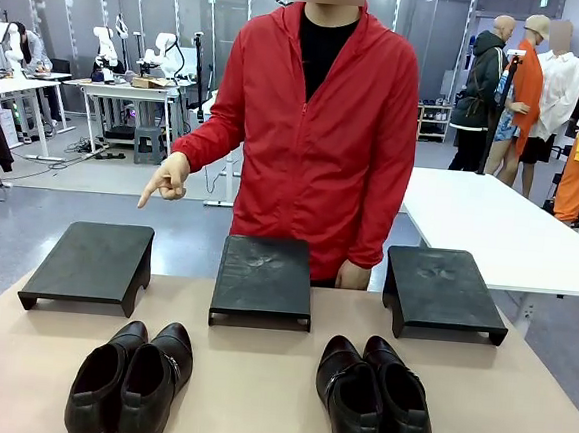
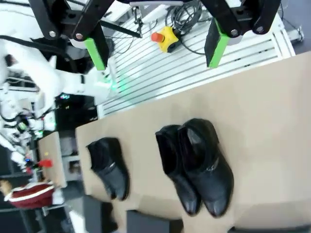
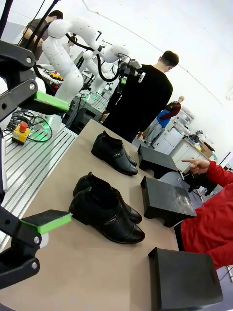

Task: Place the shoes on the stand as instructed by the person.
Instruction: Pick up one pair of Shoes and place it on the Shoes Stand indicated by the person.

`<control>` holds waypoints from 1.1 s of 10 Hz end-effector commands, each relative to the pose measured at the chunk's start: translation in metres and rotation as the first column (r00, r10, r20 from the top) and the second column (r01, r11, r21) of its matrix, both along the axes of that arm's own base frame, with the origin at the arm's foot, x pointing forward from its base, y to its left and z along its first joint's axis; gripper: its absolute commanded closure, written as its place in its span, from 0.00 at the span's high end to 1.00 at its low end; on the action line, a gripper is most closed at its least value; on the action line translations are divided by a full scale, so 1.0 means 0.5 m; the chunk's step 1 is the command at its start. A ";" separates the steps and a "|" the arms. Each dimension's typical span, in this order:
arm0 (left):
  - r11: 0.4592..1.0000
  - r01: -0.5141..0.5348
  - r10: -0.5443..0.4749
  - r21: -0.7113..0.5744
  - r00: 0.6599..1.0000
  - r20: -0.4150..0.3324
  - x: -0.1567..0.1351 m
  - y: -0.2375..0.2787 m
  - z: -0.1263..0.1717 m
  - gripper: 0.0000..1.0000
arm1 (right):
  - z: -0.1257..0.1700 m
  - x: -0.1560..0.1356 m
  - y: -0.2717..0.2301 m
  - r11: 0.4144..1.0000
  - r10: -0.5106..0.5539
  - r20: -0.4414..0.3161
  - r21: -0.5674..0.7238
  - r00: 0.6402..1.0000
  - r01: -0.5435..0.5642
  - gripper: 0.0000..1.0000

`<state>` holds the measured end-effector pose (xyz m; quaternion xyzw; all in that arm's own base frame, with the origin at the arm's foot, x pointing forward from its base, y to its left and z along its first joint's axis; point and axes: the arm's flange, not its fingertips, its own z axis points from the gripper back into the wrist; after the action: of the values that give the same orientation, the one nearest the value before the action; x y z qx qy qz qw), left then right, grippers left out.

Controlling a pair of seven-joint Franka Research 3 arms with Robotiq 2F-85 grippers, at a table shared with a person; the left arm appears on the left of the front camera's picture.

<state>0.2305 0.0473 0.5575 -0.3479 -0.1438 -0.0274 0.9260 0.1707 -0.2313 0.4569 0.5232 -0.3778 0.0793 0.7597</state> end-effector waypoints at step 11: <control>0.776 -0.101 0.086 0.622 0.995 0.053 0.115 -0.450 -0.237 1.00 | 0.003 -0.001 0.000 1.000 0.002 0.027 -0.001 1.000 -0.002 1.00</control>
<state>0.3005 -0.1853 0.4815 -0.0289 -0.1336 -0.0607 0.9888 0.1704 -0.2308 0.4573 0.5238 -0.3779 0.0806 0.7592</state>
